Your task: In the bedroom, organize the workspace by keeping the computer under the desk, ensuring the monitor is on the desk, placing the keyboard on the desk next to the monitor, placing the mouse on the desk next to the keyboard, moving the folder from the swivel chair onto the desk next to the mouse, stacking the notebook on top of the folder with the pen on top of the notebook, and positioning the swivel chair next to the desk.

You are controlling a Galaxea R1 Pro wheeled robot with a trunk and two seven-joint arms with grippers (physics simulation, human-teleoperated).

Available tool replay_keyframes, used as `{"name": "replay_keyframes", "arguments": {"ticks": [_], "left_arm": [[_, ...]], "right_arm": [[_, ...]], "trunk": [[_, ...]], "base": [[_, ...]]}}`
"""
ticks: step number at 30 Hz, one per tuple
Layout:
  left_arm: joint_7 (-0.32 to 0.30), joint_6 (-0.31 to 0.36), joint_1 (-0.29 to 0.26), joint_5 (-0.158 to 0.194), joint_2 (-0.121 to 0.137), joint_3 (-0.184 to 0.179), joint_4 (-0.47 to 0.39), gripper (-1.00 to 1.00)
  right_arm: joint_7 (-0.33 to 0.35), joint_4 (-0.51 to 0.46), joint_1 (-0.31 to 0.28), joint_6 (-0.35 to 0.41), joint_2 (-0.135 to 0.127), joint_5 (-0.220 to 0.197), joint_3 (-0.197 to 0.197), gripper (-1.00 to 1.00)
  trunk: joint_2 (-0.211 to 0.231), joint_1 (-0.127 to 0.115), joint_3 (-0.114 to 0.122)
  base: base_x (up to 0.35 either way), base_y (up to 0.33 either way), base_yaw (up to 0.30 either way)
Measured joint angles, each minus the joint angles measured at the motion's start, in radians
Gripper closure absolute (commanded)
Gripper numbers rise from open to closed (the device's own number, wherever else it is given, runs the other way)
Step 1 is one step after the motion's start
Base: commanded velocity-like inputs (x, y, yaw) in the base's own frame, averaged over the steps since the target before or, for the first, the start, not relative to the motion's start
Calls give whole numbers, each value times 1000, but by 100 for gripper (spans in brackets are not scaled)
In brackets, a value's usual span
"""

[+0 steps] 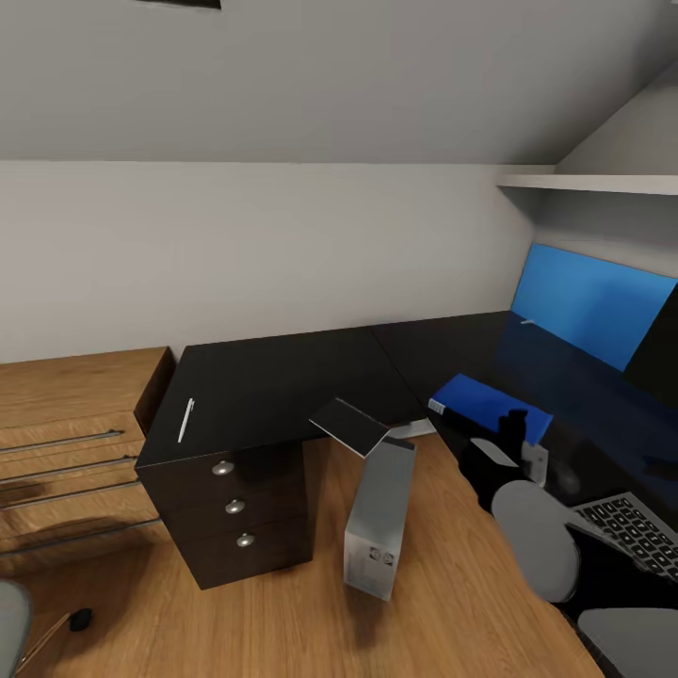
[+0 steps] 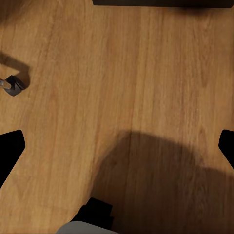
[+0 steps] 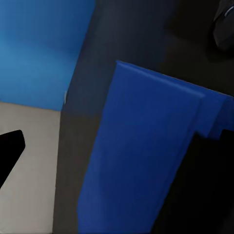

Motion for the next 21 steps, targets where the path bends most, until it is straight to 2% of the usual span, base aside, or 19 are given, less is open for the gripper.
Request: {"name": "replay_keyframes", "arguments": {"ticks": [5,6,7,12,15,18,19,20,21], "left_arm": [[0,0,0,-1,0,0,0,-100],[0,0,0,-1,0,0,0,-100],[0,0,0,-1,0,0,0,-100],[0,0,0,-1,0,0,0,-100],[0,0,0,-1,0,0,0,-100],[0,0,0,-1,0,0,0,-100],[0,0,0,-1,0,0,0,-100],[0,0,0,-1,0,0,0,-100],[0,0,0,-1,0,0,0,-100]], "right_arm": [[0,-108,49,-23,25,0,1,-100],[-2,-233,111,-25,56,0,1,-100],[-3,-297,145,-25,71,0,3,-100],[-6,-470,249,-24,109,8,14,-100],[-9,-511,280,-23,118,11,53,-100],[-22,-516,290,-22,122,11,109,-100],[-45,-496,294,-21,122,8,185,-100],[-52,-490,295,-20,122,8,204,-100],[-65,-483,295,-18,121,7,241,-100]], "trunk": [[0,0,0],[0,0,0],[0,0,0],[0,0,0],[0,0,0],[0,0,0],[0,0,0],[0,0,0],[0,0,0]], "base": [[0,0,0],[0,0,0],[0,0,0],[0,0,0],[0,0,0],[0,0,0],[0,0,0],[0,0,0],[0,0,0]]}}
